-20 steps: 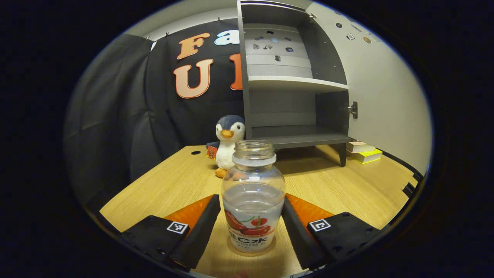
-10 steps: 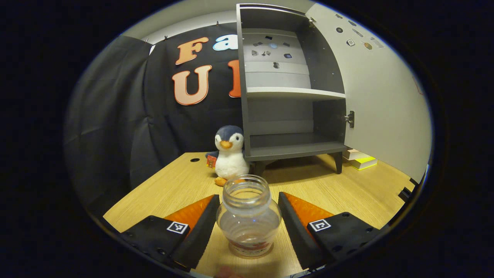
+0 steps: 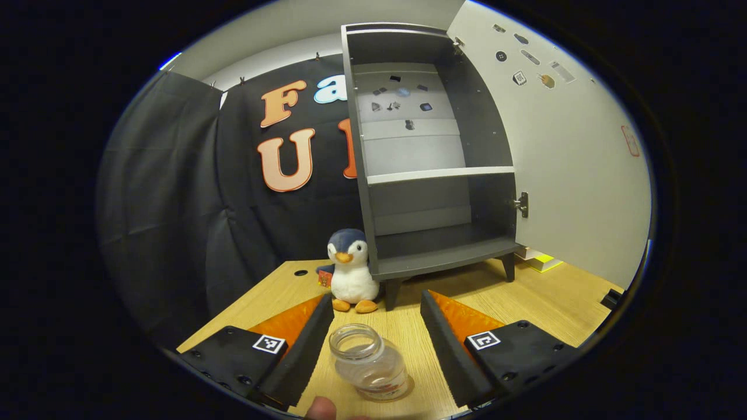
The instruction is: Open the cabinet door with the right hand, grasp the bottle in the cabinet with the left hand and place it on the coaster, then close the cabinet door with the right hand.
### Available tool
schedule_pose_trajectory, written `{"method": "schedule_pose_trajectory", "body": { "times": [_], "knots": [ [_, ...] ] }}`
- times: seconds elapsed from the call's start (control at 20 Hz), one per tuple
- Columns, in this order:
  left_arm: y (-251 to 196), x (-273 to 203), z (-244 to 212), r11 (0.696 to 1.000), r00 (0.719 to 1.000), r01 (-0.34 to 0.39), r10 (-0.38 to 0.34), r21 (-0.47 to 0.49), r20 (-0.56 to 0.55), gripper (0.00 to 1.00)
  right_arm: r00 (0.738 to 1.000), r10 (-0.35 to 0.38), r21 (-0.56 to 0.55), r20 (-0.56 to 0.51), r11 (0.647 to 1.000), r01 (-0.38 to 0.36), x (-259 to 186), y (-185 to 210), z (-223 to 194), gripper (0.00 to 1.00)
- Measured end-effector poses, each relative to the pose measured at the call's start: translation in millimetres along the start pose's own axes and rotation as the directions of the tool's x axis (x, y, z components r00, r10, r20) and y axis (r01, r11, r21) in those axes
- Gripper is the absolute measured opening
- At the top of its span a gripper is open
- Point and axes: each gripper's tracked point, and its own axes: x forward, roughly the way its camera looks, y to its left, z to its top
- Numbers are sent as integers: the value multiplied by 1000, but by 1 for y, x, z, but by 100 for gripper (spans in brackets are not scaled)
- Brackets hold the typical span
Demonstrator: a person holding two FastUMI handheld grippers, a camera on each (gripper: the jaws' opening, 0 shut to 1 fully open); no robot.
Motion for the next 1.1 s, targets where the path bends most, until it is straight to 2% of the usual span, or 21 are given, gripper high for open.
{"method": "schedule_pose_trajectory", "body": {
  "times": [0.1,0.35,0.55,0.7,0.75,0.85,0.9,0.95,1.1],
  "knots": [
    [-2,-3,16,1000,1000,6,-6,-5,13,97,1000,6,9,17,1000,-6,-4,1,9,75],
    [-4,-12,57,1000,999,24,-24,2,40,97,997,20,16,77,1000,-21,-22,3,33,79],
    [-13,-25,92,999,997,50,-50,5,66,98,984,12,-3,177,1000,-12,-48,-6,75,79],
    [-13,-40,112,998,996,59,-58,-18,70,97,961,-13,-32,276,999,22,-67,-26,116,79],
    [-14,-45,115,997,996,67,-65,-27,63,94,954,-24,-44,299,998,38,-73,-35,128,79],
    [-16,-54,122,996,995,85,-83,-35,50,97,938,-54,-63,343,995,81,-84,-63,147,79],
    [-15,-58,126,996,995,87,-86,-30,49,97,931,-67,-63,360,993,96,-88,-74,158,84],
    [-12,-61,131,996,995,86,-84,-26,53,97,922,-78,-55,378,993,106,-90,-85,168,80],
    [-6,-68,138,997,996,78,-77,-21,47,97,905,-102,-24,413,992,122,-91,-115,191,79]
  ]
}}
